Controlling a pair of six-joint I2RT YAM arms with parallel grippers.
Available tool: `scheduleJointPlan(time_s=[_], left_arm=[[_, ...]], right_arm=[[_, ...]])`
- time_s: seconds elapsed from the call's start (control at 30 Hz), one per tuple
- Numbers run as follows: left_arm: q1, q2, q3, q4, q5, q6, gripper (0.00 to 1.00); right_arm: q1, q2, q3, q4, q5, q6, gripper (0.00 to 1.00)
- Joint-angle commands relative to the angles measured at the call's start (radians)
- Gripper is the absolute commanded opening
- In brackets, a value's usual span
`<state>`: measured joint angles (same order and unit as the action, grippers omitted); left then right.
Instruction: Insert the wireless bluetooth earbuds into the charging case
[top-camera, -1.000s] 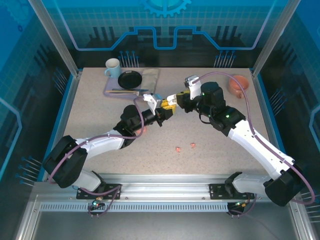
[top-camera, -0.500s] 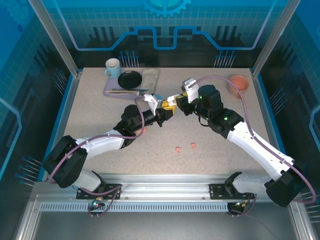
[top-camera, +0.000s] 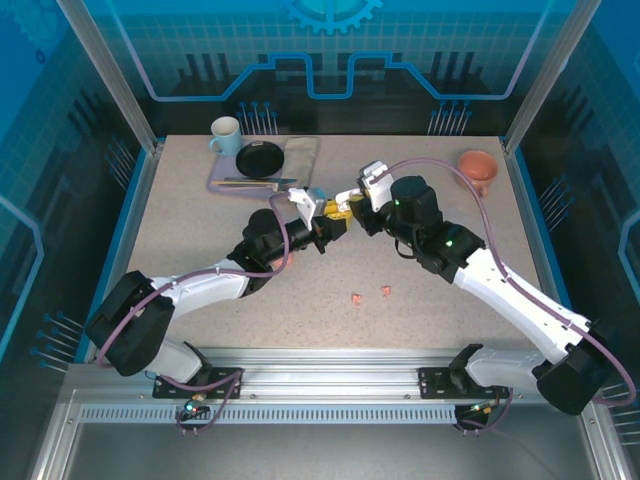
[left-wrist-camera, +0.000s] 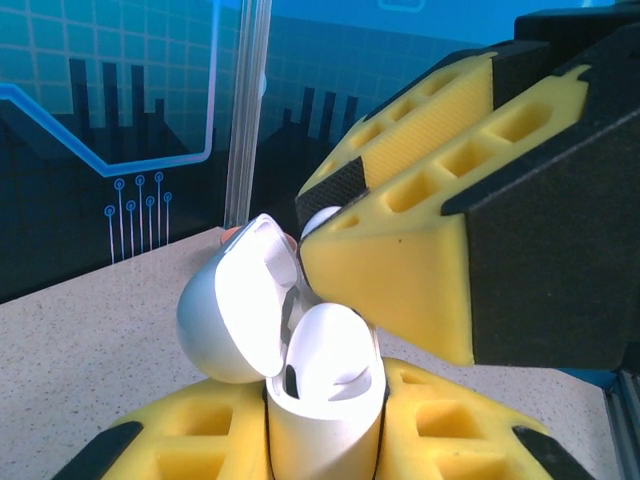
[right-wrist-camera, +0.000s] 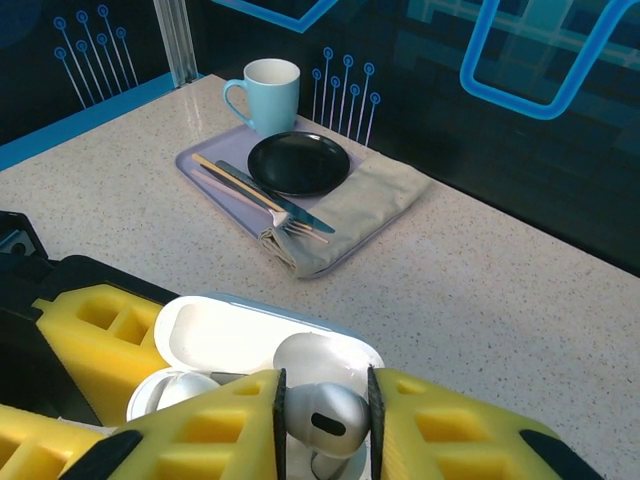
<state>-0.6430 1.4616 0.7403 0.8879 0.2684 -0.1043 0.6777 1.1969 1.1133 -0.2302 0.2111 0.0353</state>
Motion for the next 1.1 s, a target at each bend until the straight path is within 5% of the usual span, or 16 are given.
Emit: scheduleJointPlan(time_s=[0.0, 0.6, 1.07], left_arm=[[-0.006, 0.003, 0.045, 0.052, 0.003, -0.004, 0.00], [-0.008, 0.011, 0.034, 0.066, 0.002, -0.006, 0.00], [-0.009, 0.006, 0.031, 0.069, 0.004, -0.003, 0.00]], right_arm=[[0.037, -0.016, -0.013, 0.008, -0.018, -0.013, 0.29], [0.028, -0.035, 0.054, -0.011, 0.000, 0.034, 0.52], [-0.101, -0.034, 0.099, -0.033, -0.130, 0.221, 0.64]])
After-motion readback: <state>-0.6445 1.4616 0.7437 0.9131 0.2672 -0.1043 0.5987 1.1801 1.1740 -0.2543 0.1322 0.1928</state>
